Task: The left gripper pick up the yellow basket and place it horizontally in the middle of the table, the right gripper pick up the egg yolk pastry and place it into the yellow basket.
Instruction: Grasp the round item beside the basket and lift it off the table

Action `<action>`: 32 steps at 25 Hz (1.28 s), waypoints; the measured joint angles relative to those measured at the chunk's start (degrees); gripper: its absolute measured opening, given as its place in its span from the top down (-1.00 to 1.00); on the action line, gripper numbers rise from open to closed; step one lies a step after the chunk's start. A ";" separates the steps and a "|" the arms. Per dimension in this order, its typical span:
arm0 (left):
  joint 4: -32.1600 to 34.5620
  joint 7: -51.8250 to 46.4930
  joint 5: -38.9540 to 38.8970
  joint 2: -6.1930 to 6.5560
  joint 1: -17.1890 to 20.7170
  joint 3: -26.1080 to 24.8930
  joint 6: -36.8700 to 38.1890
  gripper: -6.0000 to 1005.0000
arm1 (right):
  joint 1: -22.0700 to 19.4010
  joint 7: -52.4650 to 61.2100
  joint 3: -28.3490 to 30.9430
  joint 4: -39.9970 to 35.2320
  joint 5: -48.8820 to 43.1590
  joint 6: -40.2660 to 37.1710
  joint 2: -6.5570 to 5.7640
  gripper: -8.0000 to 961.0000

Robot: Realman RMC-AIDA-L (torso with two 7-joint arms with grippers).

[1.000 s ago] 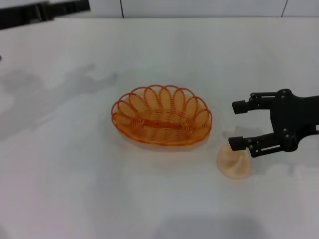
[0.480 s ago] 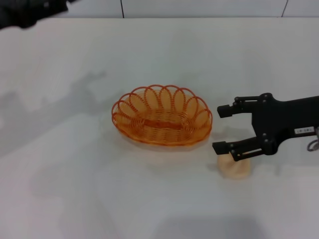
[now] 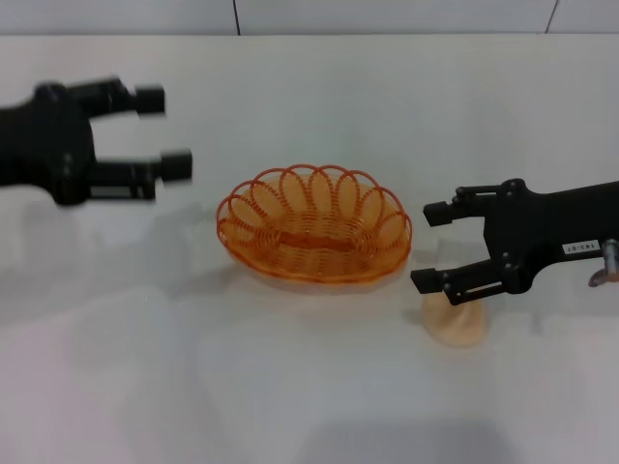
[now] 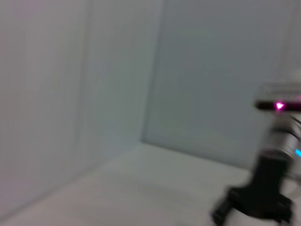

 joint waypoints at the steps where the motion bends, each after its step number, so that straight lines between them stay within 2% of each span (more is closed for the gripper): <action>1: 0.21 -0.20 1.12 0.03 -0.22 0.03 1.33 -0.72 | 0.19 0.85 0.06 -0.17 -0.94 -0.04 -0.01 -0.68; 8: 0.56 -3.10 6.90 0.00 -1.49 0.12 3.31 -0.72 | 0.57 7.80 0.07 -2.39 -8.87 -0.13 0.01 -0.65; 12: 0.47 -5.68 9.46 0.03 -2.22 0.31 3.49 -0.72 | 0.48 8.74 -0.09 -2.60 -10.50 -0.03 0.04 -0.64; 18: 0.01 -7.98 13.91 -0.68 -3.91 0.83 3.67 -0.72 | 0.41 8.79 -0.73 -1.64 -12.35 1.00 0.07 -0.62; 32: -0.22 -8.38 14.28 -1.21 -4.22 0.93 3.22 -0.72 | 0.89 11.74 -2.42 -1.85 -17.49 2.98 0.07 -0.56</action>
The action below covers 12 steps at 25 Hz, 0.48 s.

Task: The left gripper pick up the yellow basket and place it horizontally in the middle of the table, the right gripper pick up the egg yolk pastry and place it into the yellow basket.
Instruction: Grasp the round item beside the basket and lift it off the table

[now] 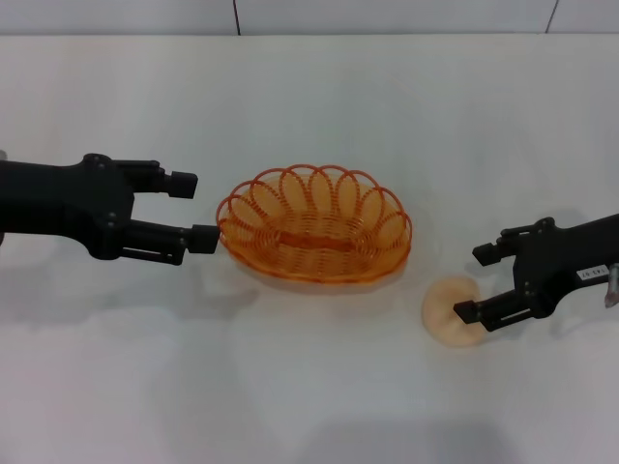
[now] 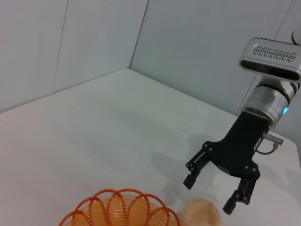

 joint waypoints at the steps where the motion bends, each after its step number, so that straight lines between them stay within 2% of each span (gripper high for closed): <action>1: -0.03 -0.01 0.01 0.00 -0.09 0.00 -0.05 -0.72 | 0.04 0.07 -0.15 -0.03 -0.46 0.00 0.00 -0.56; 12: -0.06 -0.16 0.03 -0.02 -0.28 -0.01 -0.61 -0.72 | 0.31 0.25 -2.16 0.05 -1.84 0.54 0.00 -0.52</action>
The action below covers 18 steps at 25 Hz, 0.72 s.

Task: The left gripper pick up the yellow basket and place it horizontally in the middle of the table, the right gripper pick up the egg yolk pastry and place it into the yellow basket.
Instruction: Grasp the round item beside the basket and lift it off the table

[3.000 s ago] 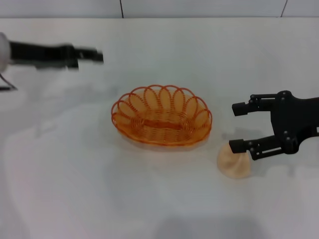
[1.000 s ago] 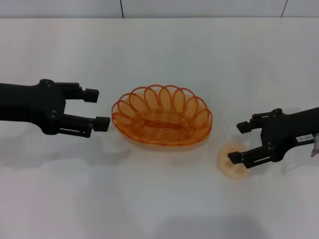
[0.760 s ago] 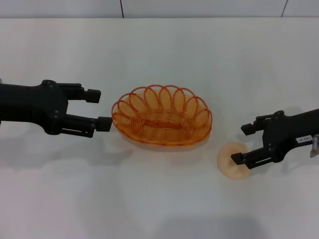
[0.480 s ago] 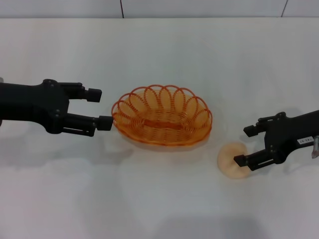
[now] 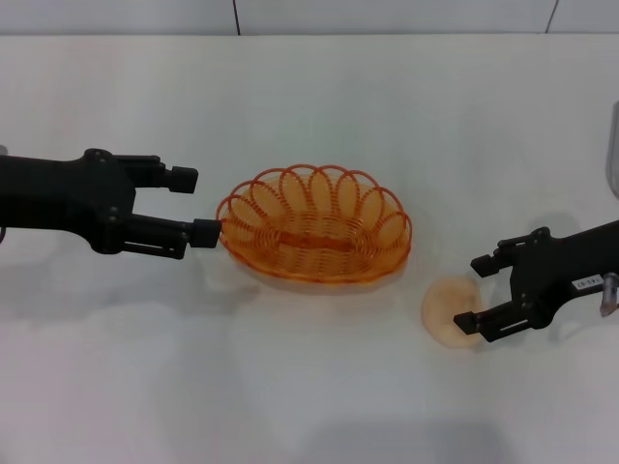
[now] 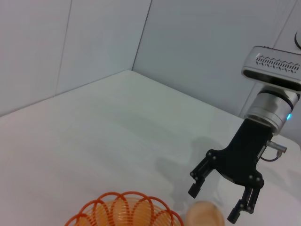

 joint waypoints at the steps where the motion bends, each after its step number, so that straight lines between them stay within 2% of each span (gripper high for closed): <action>1: 0.00 -0.01 -0.03 0.00 0.00 0.00 -0.02 -0.72 | 0.03 0.00 -0.10 -0.01 -0.16 0.02 0.00 -0.51; 8: 0.02 -0.01 -0.27 -0.04 0.00 -0.04 -0.10 -0.72 | 0.66 -0.15 -0.33 0.96 -0.49 0.11 0.00 -0.49; 12: 0.02 -0.01 -0.30 -0.07 0.00 -0.06 -0.10 -0.72 | 0.69 -0.26 -0.74 0.97 -0.49 0.13 0.00 -0.05; 18: 0.02 -0.01 -0.34 -0.07 0.00 -0.22 -0.10 -0.72 | 0.91 -0.17 -0.74 0.97 -0.57 0.13 0.00 0.26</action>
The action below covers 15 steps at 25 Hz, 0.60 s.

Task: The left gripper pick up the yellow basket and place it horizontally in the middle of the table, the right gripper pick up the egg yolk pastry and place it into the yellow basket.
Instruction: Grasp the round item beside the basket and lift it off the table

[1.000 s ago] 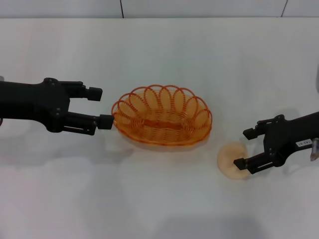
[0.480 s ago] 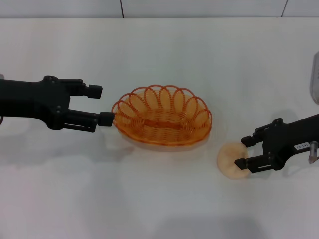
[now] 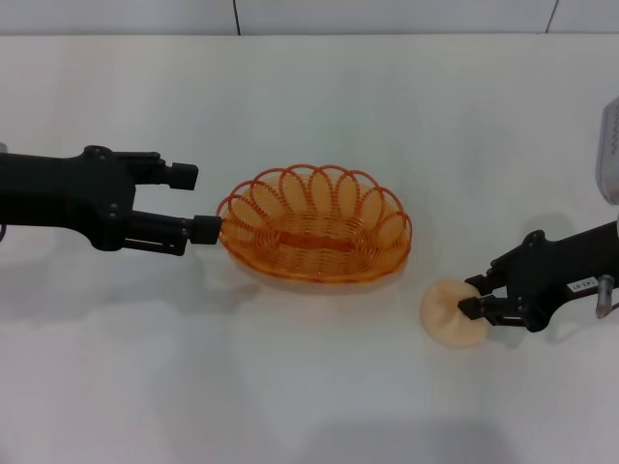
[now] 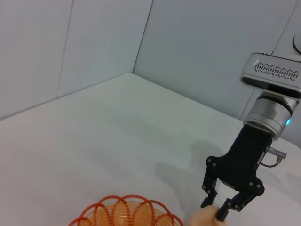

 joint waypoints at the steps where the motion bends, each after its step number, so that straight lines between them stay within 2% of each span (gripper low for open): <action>1: 0.00 0.00 -0.01 0.00 0.00 -0.02 0.00 -0.72 | 0.00 0.04 0.01 0.00 0.00 0.00 0.00 0.31; 8: 0.00 0.00 -0.05 0.02 0.00 -0.15 0.00 -0.72 | -0.22 1.59 0.44 -1.64 -0.01 -0.39 0.00 0.53; 15: 0.00 -0.13 0.23 0.47 0.22 -0.22 0.00 -0.72 | -0.75 3.81 1.86 -6.76 0.22 -3.23 -0.06 0.65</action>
